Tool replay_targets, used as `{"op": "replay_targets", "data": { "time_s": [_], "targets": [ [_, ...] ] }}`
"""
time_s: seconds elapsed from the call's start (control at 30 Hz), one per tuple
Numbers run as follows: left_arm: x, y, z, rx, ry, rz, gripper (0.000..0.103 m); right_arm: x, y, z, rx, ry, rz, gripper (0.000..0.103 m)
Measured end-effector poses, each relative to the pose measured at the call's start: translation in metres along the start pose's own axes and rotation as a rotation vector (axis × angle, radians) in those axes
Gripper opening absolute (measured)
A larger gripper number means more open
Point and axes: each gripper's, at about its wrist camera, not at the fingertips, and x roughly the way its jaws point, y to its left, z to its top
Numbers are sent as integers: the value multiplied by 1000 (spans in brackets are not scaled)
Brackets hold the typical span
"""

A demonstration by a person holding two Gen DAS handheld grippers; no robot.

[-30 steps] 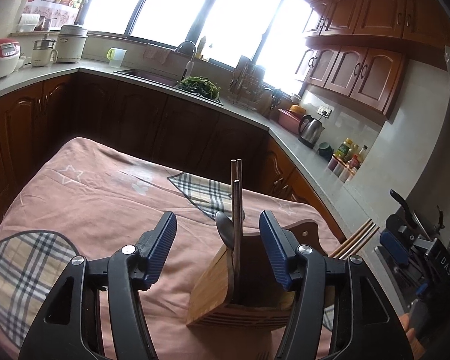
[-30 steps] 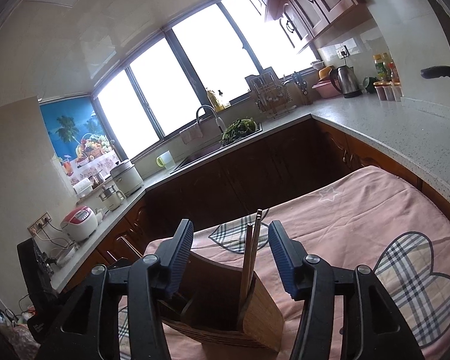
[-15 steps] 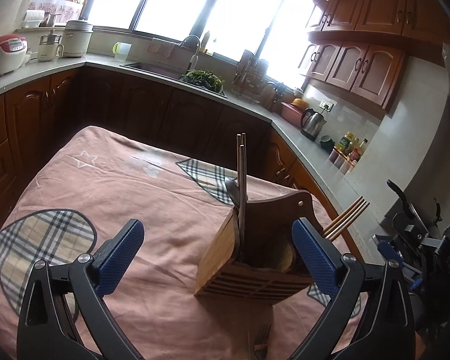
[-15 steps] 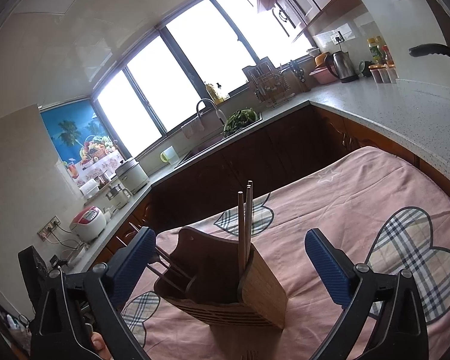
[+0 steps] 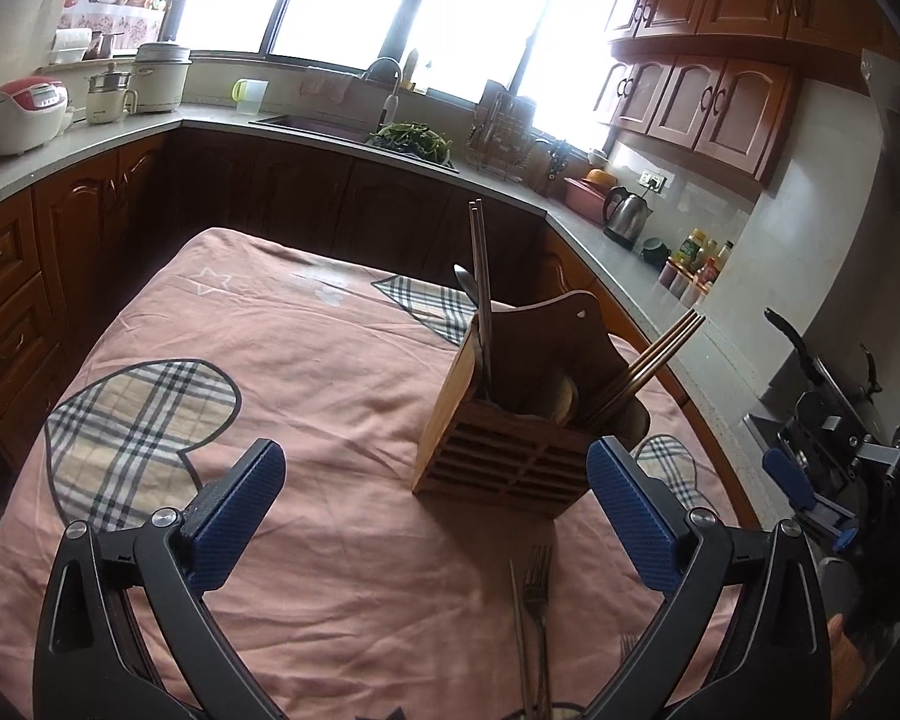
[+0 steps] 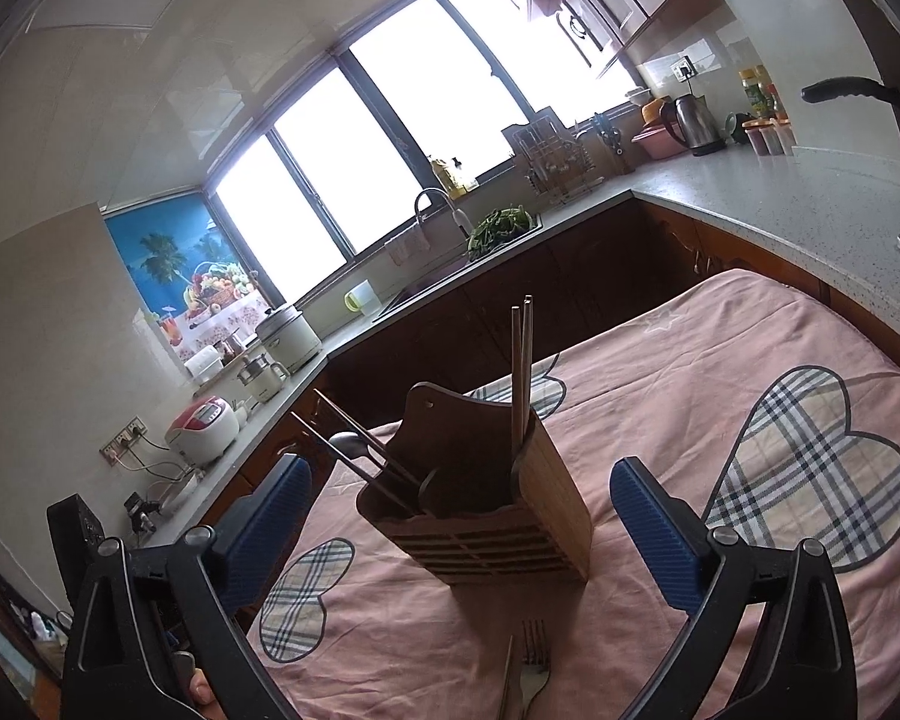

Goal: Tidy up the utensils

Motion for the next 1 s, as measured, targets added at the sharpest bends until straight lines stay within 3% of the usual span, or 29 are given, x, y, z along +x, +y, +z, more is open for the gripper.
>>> {"op": "replay_targets", "data": {
  "time_s": [0.43, 0.87, 1.0],
  "targets": [
    [-78, 0, -40, 46, -55, 25, 103, -62, 12, -39, -32, -3, 37, 101],
    [-138, -10, -96, 175, -176, 132, 103, -135, 43, -89, -245, -118, -68, 103],
    [-155, -15, -111, 203, -216, 151, 103, -144, 52, -101, -325, -92, -115, 103]
  ]
}}
